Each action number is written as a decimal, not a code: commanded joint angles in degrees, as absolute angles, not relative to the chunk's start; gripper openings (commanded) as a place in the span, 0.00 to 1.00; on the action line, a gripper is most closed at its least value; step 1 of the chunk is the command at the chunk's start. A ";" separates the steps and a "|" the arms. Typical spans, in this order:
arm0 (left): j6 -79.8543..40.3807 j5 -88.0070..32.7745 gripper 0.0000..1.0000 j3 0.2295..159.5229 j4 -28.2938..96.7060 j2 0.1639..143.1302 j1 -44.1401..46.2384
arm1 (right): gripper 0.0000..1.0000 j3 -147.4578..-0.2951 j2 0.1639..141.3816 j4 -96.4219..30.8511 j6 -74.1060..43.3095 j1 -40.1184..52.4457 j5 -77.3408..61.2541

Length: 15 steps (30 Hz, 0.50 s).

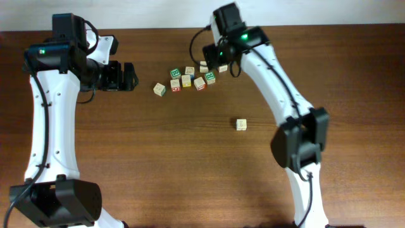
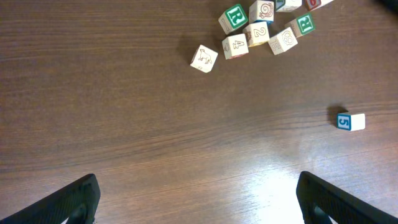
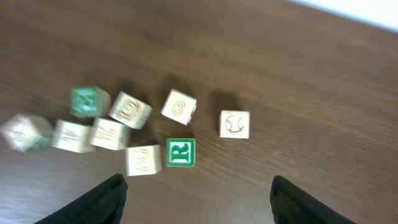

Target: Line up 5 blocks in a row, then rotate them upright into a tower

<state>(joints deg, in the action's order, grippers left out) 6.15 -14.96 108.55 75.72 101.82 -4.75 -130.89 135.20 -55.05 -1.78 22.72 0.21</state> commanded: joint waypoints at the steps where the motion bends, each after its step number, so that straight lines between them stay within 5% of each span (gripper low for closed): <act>1: 5.43 -15.03 0.99 109.60 75.75 102.26 -5.04 | 0.69 -131.31 141.25 -53.47 1.98 24.80 0.67; 15: 5.43 -15.03 0.99 109.60 75.75 102.26 -5.04 | 0.59 -131.04 145.80 -48.34 1.67 25.08 1.17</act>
<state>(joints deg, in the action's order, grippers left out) 6.15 -14.96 108.55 75.70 101.82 -4.75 -130.87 144.62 -49.01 1.76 25.50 0.21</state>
